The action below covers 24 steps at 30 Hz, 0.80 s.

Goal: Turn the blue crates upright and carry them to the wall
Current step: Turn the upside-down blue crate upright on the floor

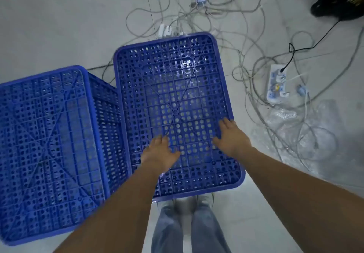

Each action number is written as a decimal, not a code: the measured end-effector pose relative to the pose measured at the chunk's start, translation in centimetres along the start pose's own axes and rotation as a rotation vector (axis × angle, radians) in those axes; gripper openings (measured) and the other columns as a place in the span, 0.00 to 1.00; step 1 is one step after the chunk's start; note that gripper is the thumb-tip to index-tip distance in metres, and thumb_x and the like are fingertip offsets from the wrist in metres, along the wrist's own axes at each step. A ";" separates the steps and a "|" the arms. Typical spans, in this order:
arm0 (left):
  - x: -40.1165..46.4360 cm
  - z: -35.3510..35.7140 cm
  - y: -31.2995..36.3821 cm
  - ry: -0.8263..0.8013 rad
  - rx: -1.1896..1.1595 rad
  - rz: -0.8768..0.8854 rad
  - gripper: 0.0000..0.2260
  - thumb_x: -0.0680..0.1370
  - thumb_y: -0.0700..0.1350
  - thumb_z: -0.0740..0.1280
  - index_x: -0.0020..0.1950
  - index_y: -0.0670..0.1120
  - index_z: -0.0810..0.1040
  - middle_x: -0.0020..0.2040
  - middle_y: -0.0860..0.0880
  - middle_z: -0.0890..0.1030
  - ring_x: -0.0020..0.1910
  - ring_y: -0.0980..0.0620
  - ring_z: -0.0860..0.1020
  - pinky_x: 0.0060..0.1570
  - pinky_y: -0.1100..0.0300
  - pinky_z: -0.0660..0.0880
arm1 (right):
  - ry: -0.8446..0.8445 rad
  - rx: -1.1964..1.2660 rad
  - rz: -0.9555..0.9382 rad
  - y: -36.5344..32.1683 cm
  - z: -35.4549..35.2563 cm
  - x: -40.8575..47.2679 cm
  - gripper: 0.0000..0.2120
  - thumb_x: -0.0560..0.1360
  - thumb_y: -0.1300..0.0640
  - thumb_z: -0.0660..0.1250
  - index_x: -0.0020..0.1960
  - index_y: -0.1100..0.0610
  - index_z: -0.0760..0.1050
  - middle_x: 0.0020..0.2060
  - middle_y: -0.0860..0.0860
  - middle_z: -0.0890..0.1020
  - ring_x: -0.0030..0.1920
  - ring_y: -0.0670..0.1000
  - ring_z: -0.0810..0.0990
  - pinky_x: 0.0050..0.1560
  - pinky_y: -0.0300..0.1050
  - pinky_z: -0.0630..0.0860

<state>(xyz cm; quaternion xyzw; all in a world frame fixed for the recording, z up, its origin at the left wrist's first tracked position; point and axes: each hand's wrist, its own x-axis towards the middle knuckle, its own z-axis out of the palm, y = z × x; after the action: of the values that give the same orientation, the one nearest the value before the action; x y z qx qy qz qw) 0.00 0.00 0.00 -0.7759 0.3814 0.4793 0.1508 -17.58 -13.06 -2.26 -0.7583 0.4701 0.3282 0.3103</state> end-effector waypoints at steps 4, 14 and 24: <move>1.6 1.6 -0.7 -0.049 0.033 -0.030 0.33 0.81 0.58 0.53 0.79 0.47 0.43 0.80 0.48 0.43 0.79 0.48 0.46 0.72 0.49 0.61 | 0.110 0.071 0.152 1.0 1.3 2.2 0.36 0.80 0.48 0.56 0.78 0.60 0.40 0.78 0.55 0.44 0.78 0.55 0.44 0.75 0.53 0.58; 4.1 4.3 0.9 -0.003 -0.134 -0.081 0.35 0.79 0.61 0.56 0.79 0.50 0.43 0.80 0.50 0.45 0.77 0.47 0.57 0.61 0.47 0.74 | 0.188 0.689 0.482 1.3 2.6 6.4 0.28 0.77 0.50 0.61 0.71 0.63 0.60 0.69 0.60 0.63 0.65 0.61 0.68 0.61 0.54 0.72; 4.9 6.6 2.1 -0.052 -0.148 -0.059 0.37 0.77 0.62 0.57 0.79 0.51 0.42 0.80 0.48 0.40 0.79 0.49 0.42 0.67 0.46 0.69 | 0.123 1.098 0.454 3.2 2.8 7.5 0.34 0.75 0.50 0.64 0.74 0.62 0.57 0.70 0.58 0.67 0.63 0.61 0.72 0.61 0.56 0.72</move>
<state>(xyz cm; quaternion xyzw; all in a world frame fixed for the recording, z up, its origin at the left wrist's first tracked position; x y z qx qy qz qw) -4.44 0.41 -7.19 -0.7832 0.3180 0.5215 0.1166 -18.52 -15.84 -10.41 -0.3851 0.7384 0.0505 0.5513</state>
